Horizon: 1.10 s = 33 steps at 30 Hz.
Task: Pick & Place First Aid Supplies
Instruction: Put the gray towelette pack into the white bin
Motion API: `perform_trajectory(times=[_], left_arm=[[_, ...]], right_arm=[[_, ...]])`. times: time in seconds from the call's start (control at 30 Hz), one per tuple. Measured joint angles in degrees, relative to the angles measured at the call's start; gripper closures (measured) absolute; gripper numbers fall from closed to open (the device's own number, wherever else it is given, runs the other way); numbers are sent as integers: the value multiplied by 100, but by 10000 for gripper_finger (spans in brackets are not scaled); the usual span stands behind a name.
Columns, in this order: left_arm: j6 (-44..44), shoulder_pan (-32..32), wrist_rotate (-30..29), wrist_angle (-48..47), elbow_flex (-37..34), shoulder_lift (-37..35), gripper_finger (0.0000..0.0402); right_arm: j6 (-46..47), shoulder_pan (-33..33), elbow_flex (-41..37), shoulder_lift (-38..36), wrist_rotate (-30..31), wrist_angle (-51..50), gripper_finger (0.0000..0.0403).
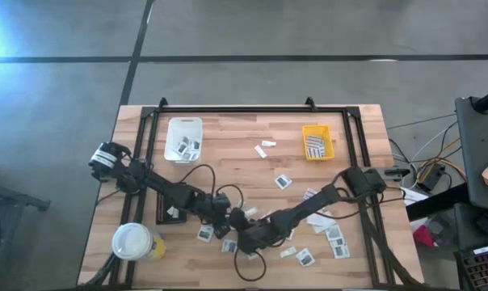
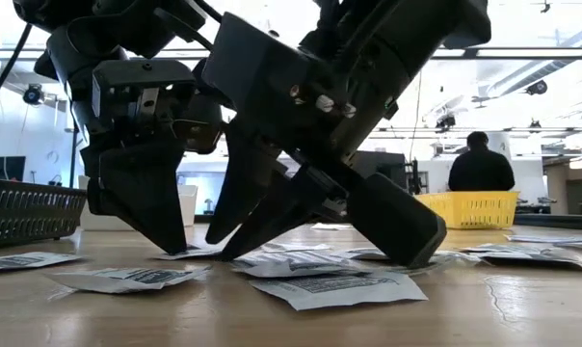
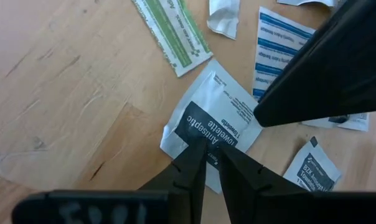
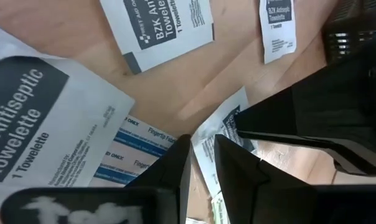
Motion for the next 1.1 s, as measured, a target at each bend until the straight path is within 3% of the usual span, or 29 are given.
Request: perform_trajectory(times=[0.47, 0.73, 1.1], left_arm=[[36, 11, 314, 914, -235, 15, 337], [210, 15, 326, 931, -235, -32, 337], [706, 16, 100, 896, -237, -410, 337]], right_arm=[[68, 6, -22, 15, 153, 24, 347], [63, 103, -20, -4, 268, -11, 389], [165, 245, -11, -29, 568, -40, 394]])
